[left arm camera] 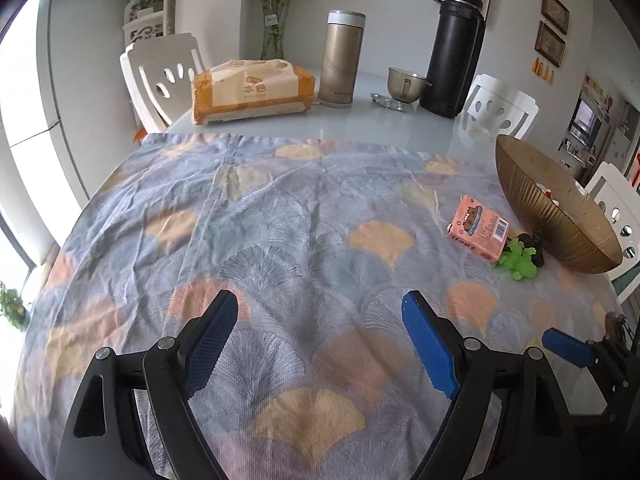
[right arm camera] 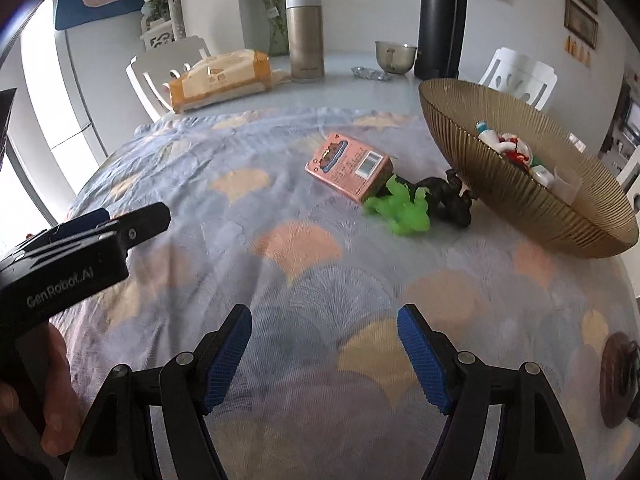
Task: Organize rigid objects
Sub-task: 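Move both open grippers back toward the pink box and green figure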
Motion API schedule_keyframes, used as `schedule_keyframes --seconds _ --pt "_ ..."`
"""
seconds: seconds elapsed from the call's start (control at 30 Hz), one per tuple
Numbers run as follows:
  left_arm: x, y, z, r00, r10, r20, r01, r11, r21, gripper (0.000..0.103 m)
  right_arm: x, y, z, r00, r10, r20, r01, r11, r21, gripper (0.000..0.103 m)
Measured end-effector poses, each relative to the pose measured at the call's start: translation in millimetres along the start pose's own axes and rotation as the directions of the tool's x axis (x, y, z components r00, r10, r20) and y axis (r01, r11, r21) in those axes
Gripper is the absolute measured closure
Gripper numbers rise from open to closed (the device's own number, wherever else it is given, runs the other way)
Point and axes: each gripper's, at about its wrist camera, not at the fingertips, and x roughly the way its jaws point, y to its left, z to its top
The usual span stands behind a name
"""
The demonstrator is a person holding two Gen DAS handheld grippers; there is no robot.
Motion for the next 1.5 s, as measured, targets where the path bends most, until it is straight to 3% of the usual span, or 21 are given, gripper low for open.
schedule_keyframes --seconds 0.2,0.3,0.63,1.17,1.3,1.4,1.5 --pt "2.4 -8.7 -0.6 0.999 0.040 0.000 -0.040 0.998 0.046 0.020 -5.8 13.6 -5.7 1.000 0.031 0.003 -0.031 0.998 -0.062 0.028" --pt "3.0 -14.3 -1.5 0.998 0.066 0.005 -0.066 0.995 0.077 0.020 -10.2 18.2 -7.3 0.999 0.029 0.018 -0.028 0.996 -0.082 0.019" --pt "5.4 -17.3 -1.4 0.997 0.083 -0.008 -0.081 0.992 0.093 0.020 -10.7 16.1 -8.3 0.996 0.093 -0.002 -0.093 0.994 -0.057 0.019" --pt "6.4 -21.1 -2.2 0.998 0.068 -0.015 -0.066 0.991 0.113 0.020 6.5 7.9 -5.4 0.999 0.009 -0.042 -0.010 0.999 -0.030 0.018" --pt "5.8 -24.4 -3.3 0.997 0.075 -0.013 -0.073 0.989 0.128 0.020 3.5 -5.9 -2.4 0.999 0.026 -0.019 -0.026 0.999 0.027 0.018" --pt "6.8 -25.6 -3.8 0.997 0.072 -0.022 -0.068 0.988 0.136 0.020 -0.6 -31.0 -0.5 0.999 0.030 0.011 -0.031 0.989 0.147 0.018" --pt "14.7 -26.8 -3.0 0.996 0.056 -0.072 -0.045 0.988 0.149 0.020 -7.2 -56.0 -0.8 0.998 -0.050 0.044 0.037 0.967 0.252 0.018"
